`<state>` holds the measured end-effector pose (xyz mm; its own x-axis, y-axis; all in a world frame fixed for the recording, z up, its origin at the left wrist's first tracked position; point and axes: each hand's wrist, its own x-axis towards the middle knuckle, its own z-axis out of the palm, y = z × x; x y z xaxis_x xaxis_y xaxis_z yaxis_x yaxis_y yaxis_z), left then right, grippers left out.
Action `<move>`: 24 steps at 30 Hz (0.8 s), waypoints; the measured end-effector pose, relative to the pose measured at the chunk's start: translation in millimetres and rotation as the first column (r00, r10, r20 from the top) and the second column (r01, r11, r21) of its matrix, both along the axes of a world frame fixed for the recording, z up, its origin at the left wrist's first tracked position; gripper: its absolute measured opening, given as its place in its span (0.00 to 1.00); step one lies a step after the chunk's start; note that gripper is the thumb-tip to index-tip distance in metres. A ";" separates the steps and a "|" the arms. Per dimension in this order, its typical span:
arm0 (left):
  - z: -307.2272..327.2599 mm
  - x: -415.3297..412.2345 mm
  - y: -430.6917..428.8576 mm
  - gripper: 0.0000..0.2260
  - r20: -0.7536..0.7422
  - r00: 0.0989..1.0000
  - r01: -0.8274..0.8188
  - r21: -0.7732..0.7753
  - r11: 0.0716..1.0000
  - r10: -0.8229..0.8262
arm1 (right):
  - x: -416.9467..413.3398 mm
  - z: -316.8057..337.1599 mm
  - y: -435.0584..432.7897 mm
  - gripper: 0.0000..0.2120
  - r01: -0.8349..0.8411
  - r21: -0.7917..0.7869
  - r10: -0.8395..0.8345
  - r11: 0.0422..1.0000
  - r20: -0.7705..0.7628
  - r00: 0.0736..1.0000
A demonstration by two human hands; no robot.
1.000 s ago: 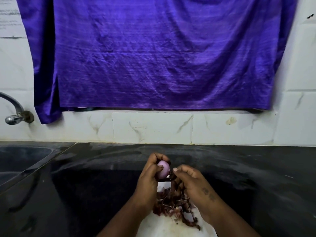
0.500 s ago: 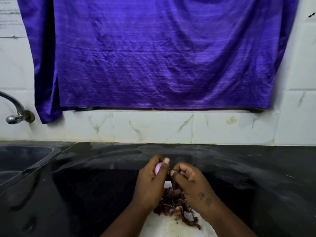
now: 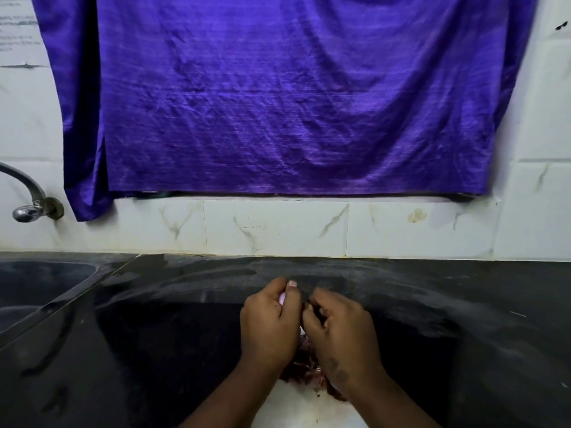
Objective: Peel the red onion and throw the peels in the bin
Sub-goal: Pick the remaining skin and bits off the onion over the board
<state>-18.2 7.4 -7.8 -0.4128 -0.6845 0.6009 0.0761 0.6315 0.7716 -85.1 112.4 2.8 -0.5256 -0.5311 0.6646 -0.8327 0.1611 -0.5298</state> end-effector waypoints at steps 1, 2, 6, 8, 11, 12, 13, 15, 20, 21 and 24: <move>0.9 0.4 1.9 0.16 0.004 1.000 -0.009 -0.029 1.000 0.009 | -1.3 0.2 1.4 0.13 0.037 0.027 -0.037 0.999 -0.027 0.999; 1.3 0.1 2.9 0.16 0.004 1.000 -0.010 -0.041 0.999 0.011 | -3.0 0.2 2.0 0.13 0.058 0.054 -0.056 0.997 -0.041 0.998; -0.6 -3.4 1.0 0.17 0.004 0.999 0.036 0.004 0.999 -0.036 | -1.7 -0.1 0.9 0.08 0.131 0.082 -0.114 0.988 -0.184 0.976; -0.3 -4.2 -1.2 0.17 -0.038 0.992 0.121 0.099 0.988 -0.118 | -2.0 0.0 0.0 0.08 0.150 0.080 -0.132 0.985 -0.194 0.972; 2.1 -4.6 -6.3 0.18 -0.151 0.966 0.245 0.249 0.937 -0.212 | -5.3 7.5 4.6 0.10 -0.079 0.061 0.073 0.995 0.098 0.992; 2.3 -5.2 -7.0 0.18 -0.183 0.956 0.275 0.290 0.917 -0.229 | -7.0 11.0 7.3 0.10 -0.202 -0.007 0.195 0.979 0.292 0.936; 2.7 -5.3 -7.1 0.18 -0.200 0.949 0.298 0.322 0.899 -0.243 | -7.7 14.0 9.8 0.09 -0.270 -0.097 0.284 0.958 0.455 0.844; 3.6 -5.1 -6.0 0.19 -0.208 0.942 0.324 0.350 0.879 -0.264 | -6.5 15.7 10.6 0.06 -0.263 -0.251 0.363 0.932 0.623 0.693; 3.7 -1.3 -8.7 0.19 -0.261 0.938 0.316 0.363 0.876 -0.230 | -2.0 8.0 4.3 0.06 -0.206 -0.405 0.448 0.891 0.713 0.539; 4.0 0.4 -10.1 0.19 -0.272 0.936 0.314 0.368 0.875 -0.221 | 0.3 6.0 3.7 0.08 -0.245 -0.413 0.478 0.877 0.710 0.518; 1.6 1.4 -13.0 0.17 -0.280 0.938 0.300 0.360 0.883 -0.204 | 6.6 3.7 1.0 0.07 -0.278 -0.442 0.521 0.853 0.692 0.500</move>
<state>-16.9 -5.6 -6.1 -0.4883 -0.7738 0.4036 0.3944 0.2169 0.8930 -78.5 113.4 6.5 -0.6605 -0.7077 0.2508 -0.0264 -0.3119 -0.9497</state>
